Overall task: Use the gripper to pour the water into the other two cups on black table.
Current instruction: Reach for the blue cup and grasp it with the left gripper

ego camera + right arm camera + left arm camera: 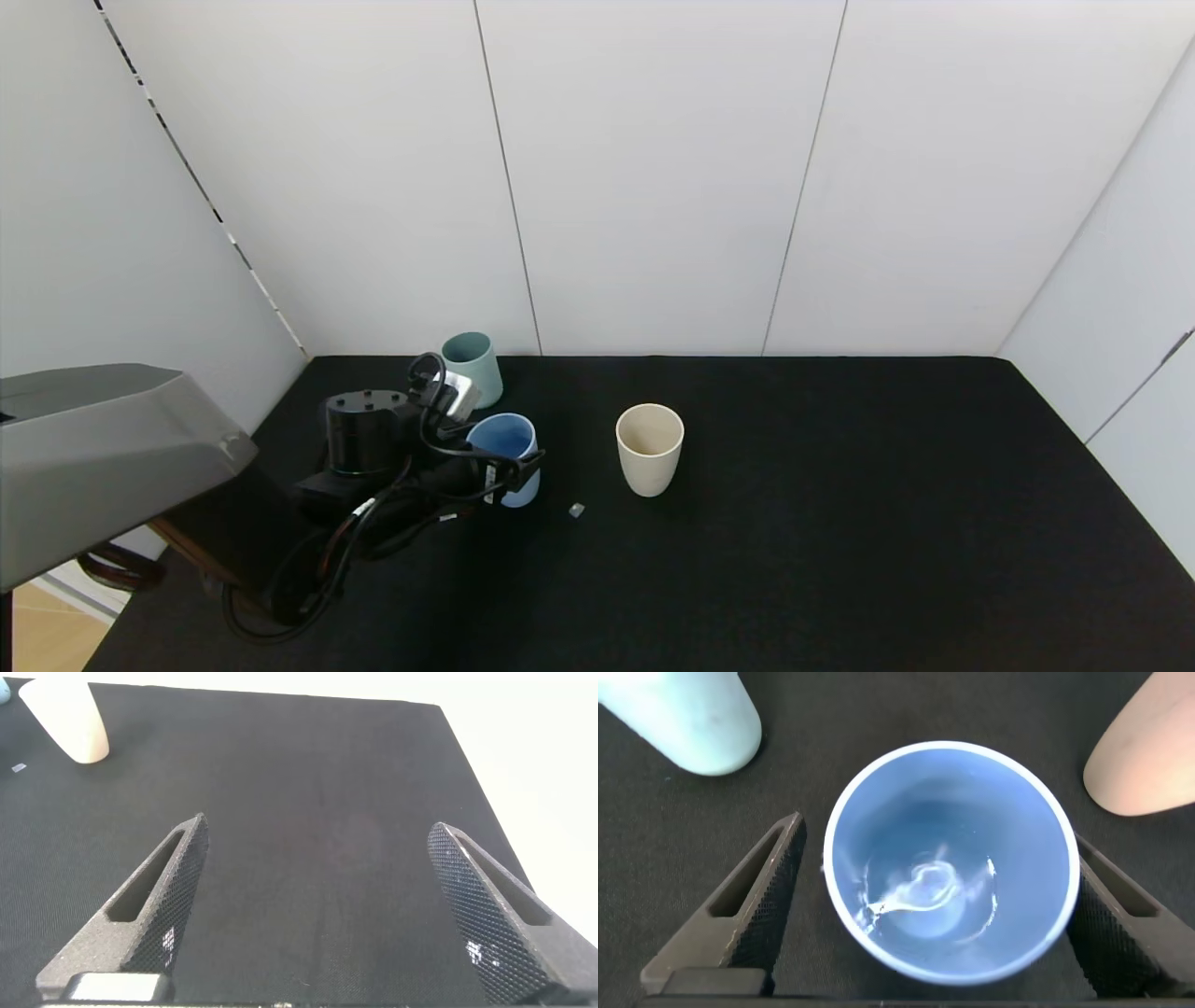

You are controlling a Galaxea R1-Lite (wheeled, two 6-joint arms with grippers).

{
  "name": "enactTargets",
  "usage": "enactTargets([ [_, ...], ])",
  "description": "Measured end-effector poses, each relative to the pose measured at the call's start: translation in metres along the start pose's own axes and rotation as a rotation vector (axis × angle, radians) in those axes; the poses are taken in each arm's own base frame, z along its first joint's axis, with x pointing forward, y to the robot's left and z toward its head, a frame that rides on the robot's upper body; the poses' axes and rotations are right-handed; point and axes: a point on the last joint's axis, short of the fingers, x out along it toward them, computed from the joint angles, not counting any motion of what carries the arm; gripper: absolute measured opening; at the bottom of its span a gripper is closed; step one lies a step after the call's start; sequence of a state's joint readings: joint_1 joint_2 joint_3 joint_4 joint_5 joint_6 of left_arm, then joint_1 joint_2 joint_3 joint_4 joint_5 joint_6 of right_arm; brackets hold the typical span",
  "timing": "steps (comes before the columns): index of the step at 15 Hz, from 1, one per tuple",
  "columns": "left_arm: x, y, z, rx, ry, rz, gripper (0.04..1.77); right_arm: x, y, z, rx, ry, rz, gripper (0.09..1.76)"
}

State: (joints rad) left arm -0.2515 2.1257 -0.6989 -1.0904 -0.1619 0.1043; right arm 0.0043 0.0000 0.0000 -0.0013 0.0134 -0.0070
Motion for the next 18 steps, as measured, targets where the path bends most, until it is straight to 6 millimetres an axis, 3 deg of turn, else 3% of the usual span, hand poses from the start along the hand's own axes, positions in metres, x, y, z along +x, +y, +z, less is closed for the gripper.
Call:
enactTargets([
  [14,0.013,0.003,0.003,0.002,-0.021,0.004,1.72,0.0,0.0,0.0,0.0,0.0,0.0,1.71],
  [16,0.014,0.003,0.003,0.002,-0.021,0.004,1.43,0.0,0.0,0.0,0.0,0.0,0.0,1.71],
  [18,0.014,0.003,0.002,0.002,-0.022,0.005,1.33,0.0,0.0,0.0,0.0,0.0,0.0,1.71],
])
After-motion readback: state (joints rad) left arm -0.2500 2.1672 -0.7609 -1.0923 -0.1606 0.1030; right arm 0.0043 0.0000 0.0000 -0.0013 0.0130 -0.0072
